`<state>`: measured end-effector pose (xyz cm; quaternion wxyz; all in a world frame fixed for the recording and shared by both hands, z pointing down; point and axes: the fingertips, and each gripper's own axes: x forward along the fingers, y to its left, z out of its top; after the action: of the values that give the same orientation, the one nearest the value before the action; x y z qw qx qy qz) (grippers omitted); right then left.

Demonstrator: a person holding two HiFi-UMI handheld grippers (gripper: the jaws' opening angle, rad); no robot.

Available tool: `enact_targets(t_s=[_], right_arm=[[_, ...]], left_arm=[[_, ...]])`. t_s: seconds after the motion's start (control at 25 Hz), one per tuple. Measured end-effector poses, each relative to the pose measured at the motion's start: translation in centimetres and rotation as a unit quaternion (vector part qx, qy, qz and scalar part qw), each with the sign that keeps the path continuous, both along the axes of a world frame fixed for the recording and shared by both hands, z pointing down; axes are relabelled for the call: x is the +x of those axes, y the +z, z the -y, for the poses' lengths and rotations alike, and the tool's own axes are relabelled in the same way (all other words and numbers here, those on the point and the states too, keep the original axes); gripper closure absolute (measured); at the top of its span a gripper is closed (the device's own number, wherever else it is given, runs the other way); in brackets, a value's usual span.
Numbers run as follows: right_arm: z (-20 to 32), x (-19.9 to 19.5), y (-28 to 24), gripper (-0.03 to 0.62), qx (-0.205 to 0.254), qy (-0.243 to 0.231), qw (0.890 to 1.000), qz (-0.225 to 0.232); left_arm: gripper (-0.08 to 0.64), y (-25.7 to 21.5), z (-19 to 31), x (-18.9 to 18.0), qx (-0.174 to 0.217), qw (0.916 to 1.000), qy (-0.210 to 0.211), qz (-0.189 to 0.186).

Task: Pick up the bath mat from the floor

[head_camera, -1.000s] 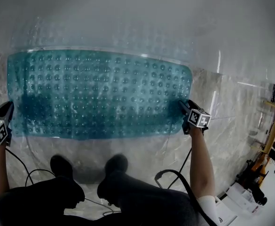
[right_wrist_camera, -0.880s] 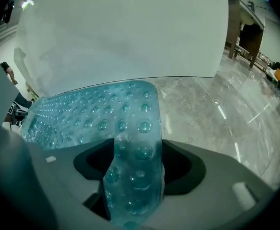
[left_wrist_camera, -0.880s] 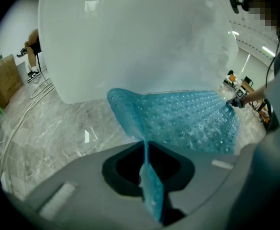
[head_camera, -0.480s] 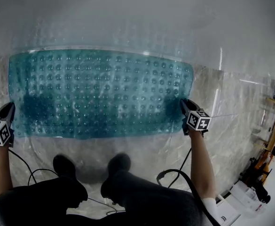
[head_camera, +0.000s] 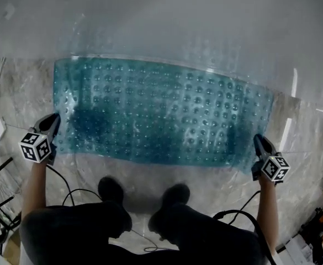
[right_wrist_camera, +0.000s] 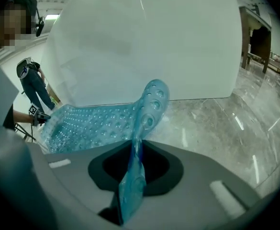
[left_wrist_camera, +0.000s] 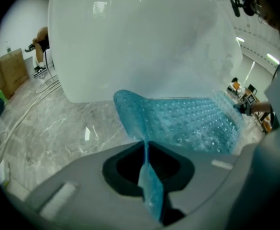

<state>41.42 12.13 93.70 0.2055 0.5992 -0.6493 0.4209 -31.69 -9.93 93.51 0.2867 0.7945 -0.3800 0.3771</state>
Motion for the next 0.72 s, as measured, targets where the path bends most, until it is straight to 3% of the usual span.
enact_targets(t_s=[0.08, 0.24, 0.36, 0.52, 0.72], right_arm=[[-0.3, -0.1, -1.3, 0.540, 0.007, 0.009, 1.000, 0.005], [0.6, -2.7, -1.8, 0.543, 0.027, 0.014, 0.999, 0.023], [1.1, -4.4, -1.5, 0.543, 0.031, 0.012, 0.999, 0.031], [1.2, -5.3, -1.4, 0.543, 0.035, 0.038, 0.998, 0.041], [1.3, -6.6, -1.7, 0.541, 0.027, 0.070, 0.995, 0.065]], left_arm=[[0.523, 1.0, -0.1, 0.6, -0.013, 0.9997, -0.010, -0.015], [0.526, 0.5, 0.1, 0.1, -0.015, 0.9998, -0.001, 0.011], [0.526, 0.7, -0.1, -0.1, -0.016, 0.9998, -0.007, 0.011], [0.528, 1.2, 0.0, -0.3, -0.015, 0.9989, -0.041, 0.016], [0.526, 1.1, 0.5, -1.2, -0.012, 0.9936, -0.093, 0.062]])
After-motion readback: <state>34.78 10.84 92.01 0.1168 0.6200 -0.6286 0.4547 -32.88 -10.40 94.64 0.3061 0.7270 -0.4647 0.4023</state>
